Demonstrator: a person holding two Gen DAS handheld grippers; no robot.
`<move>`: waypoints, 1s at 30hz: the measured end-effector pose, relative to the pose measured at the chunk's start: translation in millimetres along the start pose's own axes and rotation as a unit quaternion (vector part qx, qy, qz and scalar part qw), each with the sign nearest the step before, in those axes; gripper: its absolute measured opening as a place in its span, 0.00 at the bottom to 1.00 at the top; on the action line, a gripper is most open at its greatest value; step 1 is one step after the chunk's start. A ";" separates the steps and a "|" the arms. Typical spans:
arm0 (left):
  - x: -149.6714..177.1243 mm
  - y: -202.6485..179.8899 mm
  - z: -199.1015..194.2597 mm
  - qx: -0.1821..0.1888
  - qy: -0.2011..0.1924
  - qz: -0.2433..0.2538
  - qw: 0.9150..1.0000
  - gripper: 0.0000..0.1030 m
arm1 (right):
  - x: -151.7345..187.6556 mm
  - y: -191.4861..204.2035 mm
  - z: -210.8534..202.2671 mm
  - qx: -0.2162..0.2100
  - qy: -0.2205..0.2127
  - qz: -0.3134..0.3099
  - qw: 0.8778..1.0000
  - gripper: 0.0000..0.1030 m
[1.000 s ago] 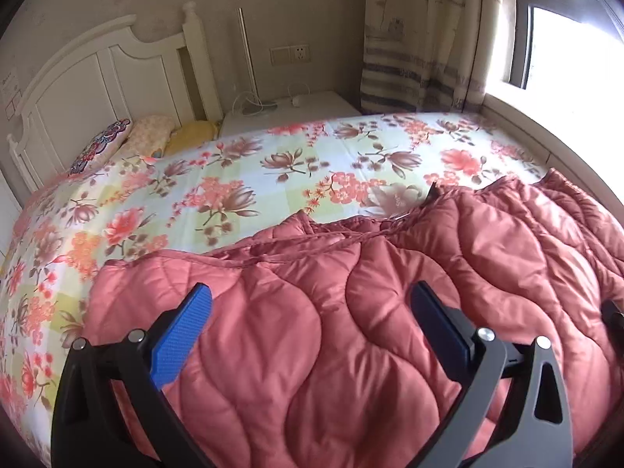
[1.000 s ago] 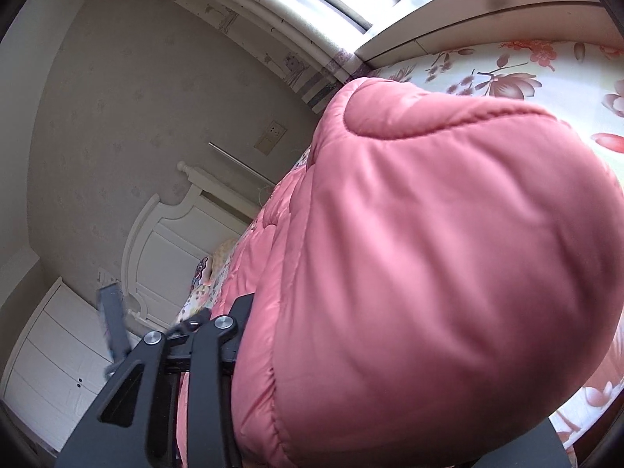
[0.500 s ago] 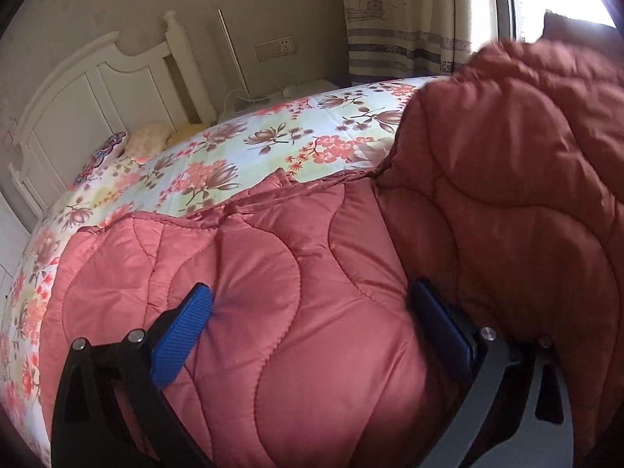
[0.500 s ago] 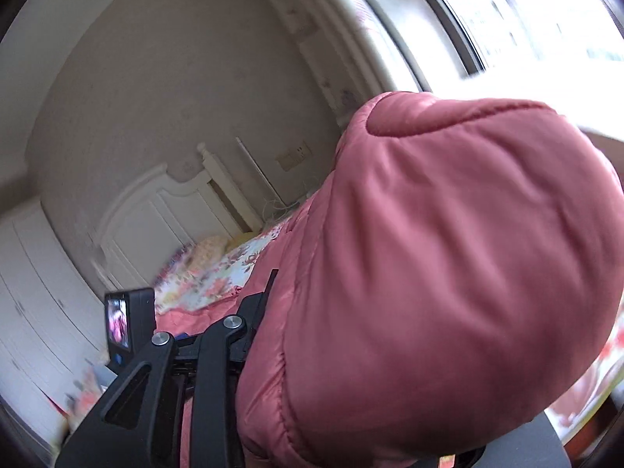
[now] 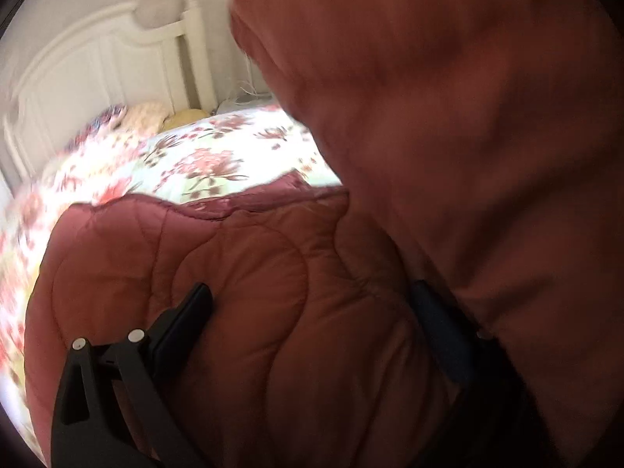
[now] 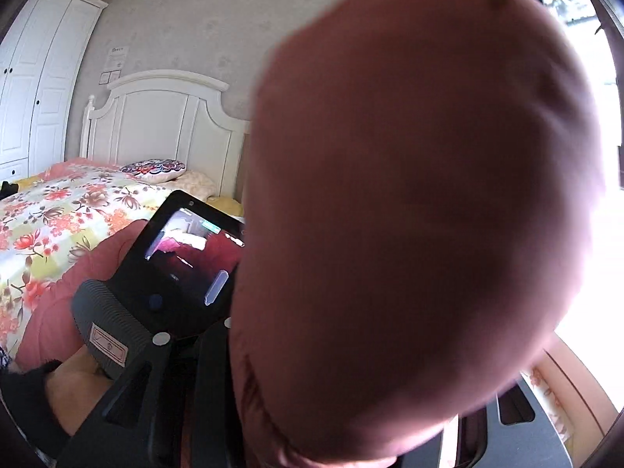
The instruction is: Fold large clothes
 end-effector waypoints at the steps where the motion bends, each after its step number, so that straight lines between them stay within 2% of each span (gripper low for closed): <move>1: 0.6 8.9 -13.0 0.011 -0.012 -0.018 1.000 0.96 | -1.7 -3.5 0.2 0.001 -0.001 0.008 1.000 0.46; 3: 2.3 28.0 -39.9 -0.006 -0.027 -0.023 0.999 0.97 | -2.0 -15.1 -2.0 0.009 -0.003 0.025 1.000 0.46; 6: 8.5 76.2 -87.4 -0.060 -0.073 -0.030 0.995 0.98 | -0.9 -30.8 4.6 0.017 0.009 0.043 0.999 0.45; 7: 15.0 101.9 -97.6 -0.090 -0.082 -0.050 0.991 0.98 | -0.4 -33.0 4.2 0.020 0.009 0.042 0.999 0.45; 8: 24.1 127.6 -98.3 -0.106 -0.076 -0.079 0.988 0.98 | -0.2 -33.1 4.2 0.023 0.008 0.035 0.999 0.45; 9: 31.7 143.2 -93.0 -0.100 -0.062 -0.101 0.988 0.98 | -0.7 -30.8 4.4 0.024 0.007 0.028 0.999 0.45; 11: 54.6 167.5 -65.3 -0.042 -0.021 -0.153 0.987 0.97 | -1.7 -18.8 1.6 0.023 -0.001 -0.001 1.000 0.45; 13: 68.0 167.3 -44.7 0.016 -0.012 -0.176 0.984 0.96 | 1.5 -1.6 -2.3 0.025 -0.013 -0.043 0.999 0.45; 16: 75.8 162.0 -28.8 0.090 -0.026 -0.209 0.973 0.92 | 12.8 41.9 -1.4 0.039 -0.026 -0.147 0.988 0.46; 20: 83.1 169.7 -19.2 0.145 -0.032 -0.261 0.954 0.89 | 53.7 106.5 12.5 0.035 -0.019 -0.296 0.954 0.48; 21: 82.6 164.4 -21.0 0.148 -0.036 -0.264 0.953 0.87 | 64.2 116.9 15.1 0.033 -0.018 -0.323 0.946 0.49; 22: 84.1 165.7 -21.8 0.153 -0.039 -0.266 0.951 0.86 | 80.4 129.8 19.7 0.037 -0.017 -0.365 0.930 0.52; 24: 86.6 166.2 -24.3 0.155 -0.039 -0.269 0.950 0.84 | 104.9 143.5 30.1 0.072 -0.032 -0.433 0.898 0.57; 25: 89.3 169.2 -28.1 0.147 -0.033 -0.269 0.951 0.84 | 109.7 144.8 33.9 0.080 -0.033 -0.447 0.890 0.58; 27: 95.3 183.2 -38.7 0.080 -0.016 -0.259 0.962 0.87 | 110.6 142.0 40.2 0.081 -0.022 -0.459 0.885 0.58; 29: 99.4 200.9 -60.9 -0.012 -0.011 -0.250 0.968 0.88 | 111.4 137.5 44.7 0.081 -0.012 -0.470 0.879 0.58; 30: 97.8 213.7 -84.4 -0.088 -0.022 -0.244 0.966 0.87 | 112.5 135.5 46.5 0.082 -0.012 -0.475 0.876 0.58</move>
Point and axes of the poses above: each gripper's, at about its wrist camera, not at the fingertips, and z roughly the way its jaws point, y to its left, x to its underside, the point moved 6 cm from there along z, roughly the way its jaws point, and after that the axes turned 10 degrees about z, right-handed, at the moved point
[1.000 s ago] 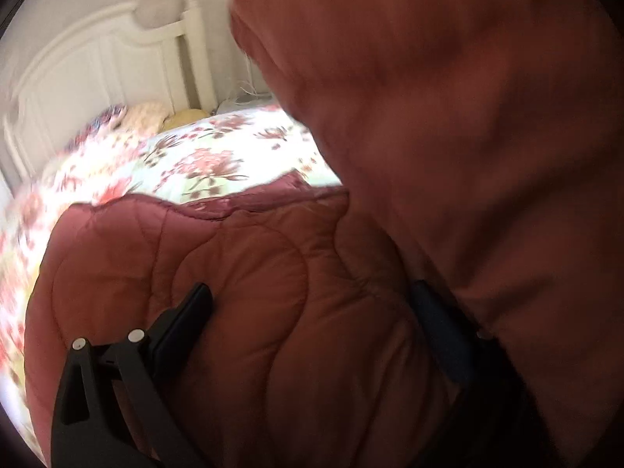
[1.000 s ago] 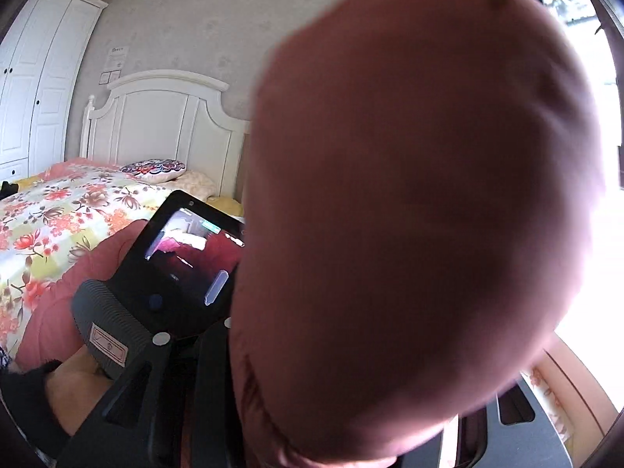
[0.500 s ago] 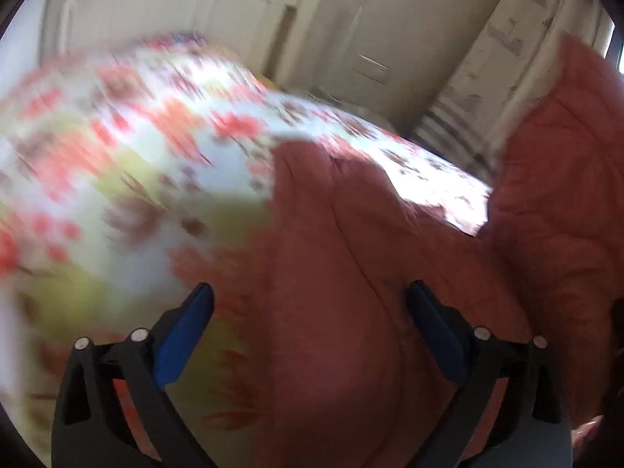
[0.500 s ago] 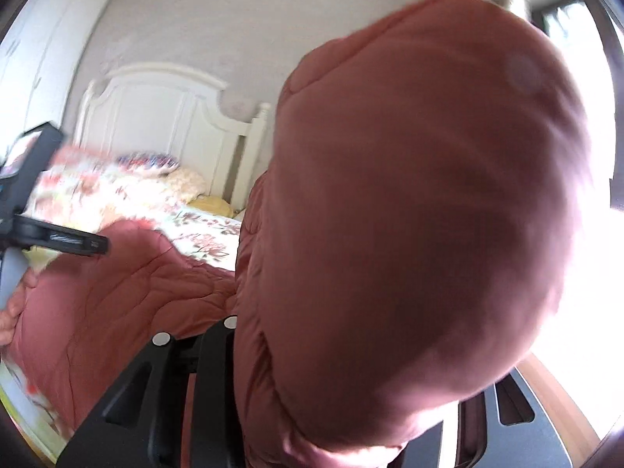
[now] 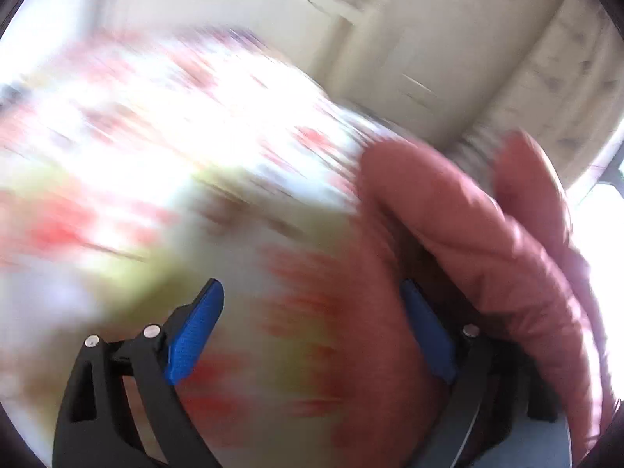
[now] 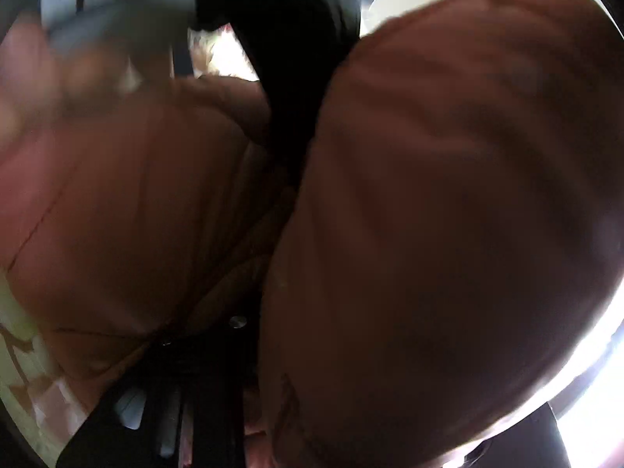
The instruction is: Fold large clothes
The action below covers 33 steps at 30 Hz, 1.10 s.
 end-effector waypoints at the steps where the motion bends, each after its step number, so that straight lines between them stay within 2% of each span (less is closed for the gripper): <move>1: -12.6 9.4 -23.5 -0.058 -0.037 0.009 0.998 0.87 | 2.4 -0.1 2.2 0.001 0.000 -0.003 1.000 0.58; 2: -24.8 11.3 -45.8 -0.080 -0.071 0.017 0.994 0.87 | 5.0 -0.4 4.5 0.003 0.000 -0.005 1.000 0.58; 4: -44.4 -5.1 -82.8 -0.060 -0.119 0.045 0.990 0.90 | 9.6 -1.6 8.4 0.005 -0.002 -0.010 1.000 0.58; 5: -54.1 -23.0 -96.4 -0.029 -0.135 0.073 0.988 0.97 | 11.7 -2.0 10.0 0.006 -0.004 -0.014 1.000 0.58; 6: -62.1 -52.2 -108.3 0.031 -0.141 0.117 0.983 0.98 | 14.5 -3.2 12.4 0.010 -0.005 -0.017 1.000 0.57; 7: -66.3 -83.3 -112.2 0.098 -0.129 0.160 0.974 0.98 | 20.4 -1.3 7.7 0.012 -0.006 -0.017 1.000 0.57; 8: -68.3 -111.8 -108.1 0.148 -0.104 0.192 0.965 0.98 | 24.6 -1.5 6.9 0.014 -0.006 -0.017 1.000 0.57; 10: -69.4 -149.5 -86.6 0.188 -0.051 0.228 0.954 0.98 | 25.7 1.1 1.8 0.015 -0.008 -0.016 1.000 0.57; 12: -65.8 -184.4 -45.2 0.214 0.023 0.266 0.939 0.98 | 31.0 -0.9 4.5 0.018 -0.012 -0.014 1.000 0.57; 13: -61.4 -192.8 -29.0 0.218 0.050 0.276 0.935 0.98 | 33.5 -2.0 5.9 0.019 -0.014 -0.014 1.000 0.57; 14: -53.7 -196.6 -7.7 0.200 0.082 0.289 0.933 0.98 | 35.7 -3.3 7.4 0.019 -0.017 -0.012 1.000 0.57; 15: -49.6 -192.6 15.1 0.165 0.103 0.309 0.931 0.98 | 36.4 -3.6 8.9 0.018 -0.018 -0.010 1.000 0.57; 16: -47.9 -184.5 37.7 0.146 0.108 0.326 0.928 0.98 | 39.7 -5.8 10.9 0.015 -0.021 -0.005 1.000 0.57; 17: -44.3 -177.4 50.8 0.157 0.101 0.325 0.927 0.98 | 42.8 -7.1 11.2 0.012 -0.027 -0.003 1.000 0.57; 19: -36.9 -159.4 62.6 0.186 0.089 0.296 0.933 0.98 | 49.8 -10.6 13.0 0.002 -0.042 -0.009 0.999 0.57; 21: -24.2 -149.2 61.1 0.187 0.069 0.289 0.936 0.98 | 57.4 -14.0 12.0 -0.013 -0.054 -0.018 0.998 0.57; 23: -23.5 -141.6 63.0 0.170 0.044 0.298 0.938 0.98 | 69.3 -23.0 3.8 -0.034 -0.074 -0.022 0.996 0.59; 24: -23.6 -145.4 54.4 0.165 0.037 0.297 0.940 0.98 | 76.8 -32.5 -2.7 -0.059 -0.080 -0.004 0.995 0.64; 25: -24.8 -144.7 53.1 0.161 0.029 0.294 0.942 0.98 | 84.8 -44.2 -8.1 -0.090 -0.085 0.021 0.992 0.77; 26: -26.5 -143.7 53.7 0.163 0.023 0.290 0.943 0.98 | 92.2 -55.9 -15.1 -0.128 -0.090 0.051 0.986 0.84; 27: -26.6 -145.4 47.0 0.166 0.021 0.286 0.944 0.98 | 102.5 -72.9 -23.9 -0.186 -0.094 0.096 0.973 0.88; 28: -27.0 -144.1 46.4 0.169 0.018 0.281 0.944 0.98 | 109.9 -86.6 -27.9 -0.225 -0.094 0.130 0.961 0.87; 29: -27.1 -144.3 44.1 0.171 0.016 0.278 0.945 0.98 | 118.5 -106.7 -29.2 -0.270 -0.090 0.180 0.942 0.85; 30: -26.9 -145.4 42.6 0.172 0.015 0.277 0.945 0.98 | 126.3 -129.9 -26.0 -0.306 -0.085 0.236 0.918 0.82; 31: -27.2 -145.9 43.4 0.171 0.014 0.278 0.945 0.98 | 132.8 -152.6 -18.7 -0.332 -0.083 0.291 0.893 0.74; 32: -27.3 -146.1 43.7 0.170 0.013 0.278 0.945 0.98 | 138.8 -172.3 -9.7 -0.349 -0.078 0.343 0.869 0.72; 33: -26.5 -145.5 44.0 0.169 0.012 0.278 0.945 0.98 | 146.4 -192.3 1.6 -0.362 -0.071 0.402 0.838 0.71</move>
Point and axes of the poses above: each gripper's, at about its wrist camera, not at the fingertips, and z roughly the way its jaws point, y to its left, x to its underside, the point moved 6 cm from there along z, roughly the way its jaws point, and after that the axes turned 10 degrees about z, right-handed, at the moved point
